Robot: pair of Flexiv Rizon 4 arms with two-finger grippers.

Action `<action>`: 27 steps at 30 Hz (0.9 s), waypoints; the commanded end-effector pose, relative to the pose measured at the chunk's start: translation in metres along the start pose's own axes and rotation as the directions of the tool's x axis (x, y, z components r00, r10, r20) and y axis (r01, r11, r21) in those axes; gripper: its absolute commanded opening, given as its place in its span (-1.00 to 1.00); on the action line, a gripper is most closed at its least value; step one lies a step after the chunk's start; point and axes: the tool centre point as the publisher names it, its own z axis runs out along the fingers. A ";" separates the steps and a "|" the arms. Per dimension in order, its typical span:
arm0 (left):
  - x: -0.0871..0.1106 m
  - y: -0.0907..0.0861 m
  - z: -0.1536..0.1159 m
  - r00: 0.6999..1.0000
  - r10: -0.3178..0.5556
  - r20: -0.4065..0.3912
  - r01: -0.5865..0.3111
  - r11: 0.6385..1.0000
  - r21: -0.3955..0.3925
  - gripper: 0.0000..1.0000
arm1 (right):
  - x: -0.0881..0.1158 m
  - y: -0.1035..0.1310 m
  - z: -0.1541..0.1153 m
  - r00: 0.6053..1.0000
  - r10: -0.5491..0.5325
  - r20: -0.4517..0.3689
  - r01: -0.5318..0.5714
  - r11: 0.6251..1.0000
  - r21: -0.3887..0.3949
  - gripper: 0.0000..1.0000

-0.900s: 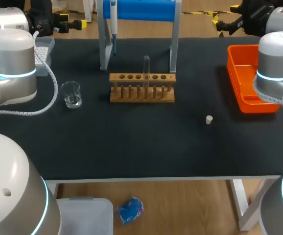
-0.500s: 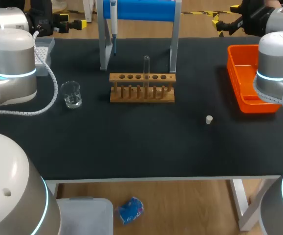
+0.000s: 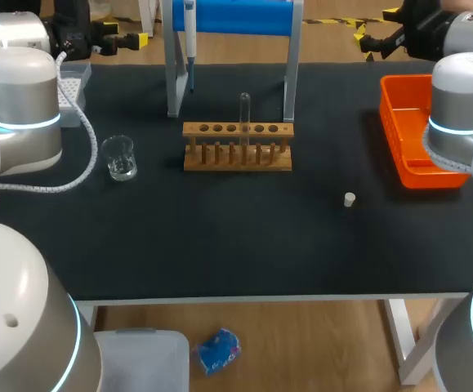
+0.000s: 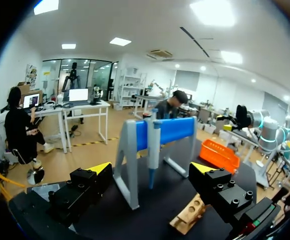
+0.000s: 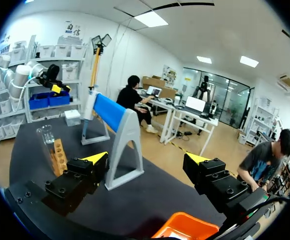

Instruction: Invert the test tube, pick up the pipette, mount the tip to pipette, aspirate from beaker and dispense into the tube, eject the tip, return the pipette, and cap with the stopper.

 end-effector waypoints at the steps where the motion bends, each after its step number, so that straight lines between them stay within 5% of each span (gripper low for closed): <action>1: 0.001 0.000 -0.006 0.993 0.021 -0.112 -0.013 0.997 0.076 1.00 | 0.000 0.002 -0.009 0.997 0.005 -0.079 -0.009 0.999 -0.049 1.00; 5: 0.014 0.000 -0.009 0.967 0.064 -0.248 -0.041 0.994 0.097 1.00 | 0.011 0.008 -0.018 0.981 -0.011 -0.191 -0.013 0.992 -0.122 1.00; 13: 0.030 0.001 -0.015 0.910 0.189 -0.369 -0.160 0.981 0.108 1.00 | 0.034 0.022 -0.036 0.898 -0.089 -0.430 -0.034 0.962 -0.269 1.00; 15: 0.033 0.003 -0.014 0.904 0.236 -0.357 -0.227 0.971 0.069 1.00 | 0.034 0.022 -0.036 0.898 -0.089 -0.430 -0.034 0.962 -0.269 1.00; 27: 0.033 0.003 -0.014 0.904 0.236 -0.357 -0.227 0.971 0.069 1.00 | 0.034 0.022 -0.036 0.898 -0.089 -0.430 -0.034 0.962 -0.269 1.00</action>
